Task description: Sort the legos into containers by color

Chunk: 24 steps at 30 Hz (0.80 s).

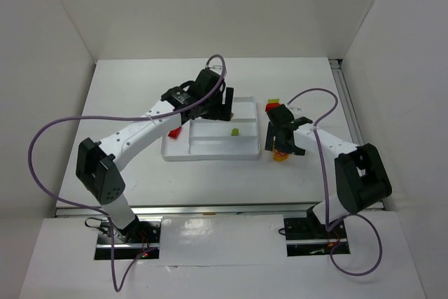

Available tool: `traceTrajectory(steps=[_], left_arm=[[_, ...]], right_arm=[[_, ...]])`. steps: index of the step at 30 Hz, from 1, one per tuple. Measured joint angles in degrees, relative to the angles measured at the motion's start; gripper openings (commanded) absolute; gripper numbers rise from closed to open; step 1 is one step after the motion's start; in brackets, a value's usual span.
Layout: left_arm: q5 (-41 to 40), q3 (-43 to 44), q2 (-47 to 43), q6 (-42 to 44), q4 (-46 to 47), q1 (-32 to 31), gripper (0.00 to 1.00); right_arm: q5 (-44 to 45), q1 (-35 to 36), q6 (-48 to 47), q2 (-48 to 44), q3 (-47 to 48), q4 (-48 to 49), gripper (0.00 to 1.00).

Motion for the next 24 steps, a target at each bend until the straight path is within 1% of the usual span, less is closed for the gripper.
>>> traceTrajectory(steps=[5,12,15,16,17,20,24], left_arm=[[0.04,-2.05,0.02,0.0,-0.92,0.0,0.85],[1.05,-2.05,0.02,0.22,-0.83,0.0,0.82],[2.21,-2.05,0.07,0.98,-0.79,0.0,0.82],[2.58,-2.05,0.09,1.22,-0.74,0.0,0.82],[2.91,-2.05,0.11,1.4,-0.7,0.0,0.82],[4.72,-2.05,0.31,1.97,-0.63,0.2,0.82],[10.58,-1.51,0.83,3.65,-0.31,1.05,0.82]], right_arm=[[-4.96,-2.82,-3.54,0.57,-1.62,3.76,0.96],[-10.34,-3.74,-7.02,0.94,-4.28,10.12,0.69],[-11.54,-4.11,-7.45,1.6,-4.15,11.85,0.63],[-11.56,-4.15,-7.48,1.6,-4.15,12.2,0.63],[-11.56,-4.17,-7.56,1.6,-4.15,12.22,0.61],[-11.34,-4.22,-7.63,1.16,-4.15,11.91,0.61],[-11.1,-4.22,-7.82,-2.86,-4.15,10.16,0.61]])
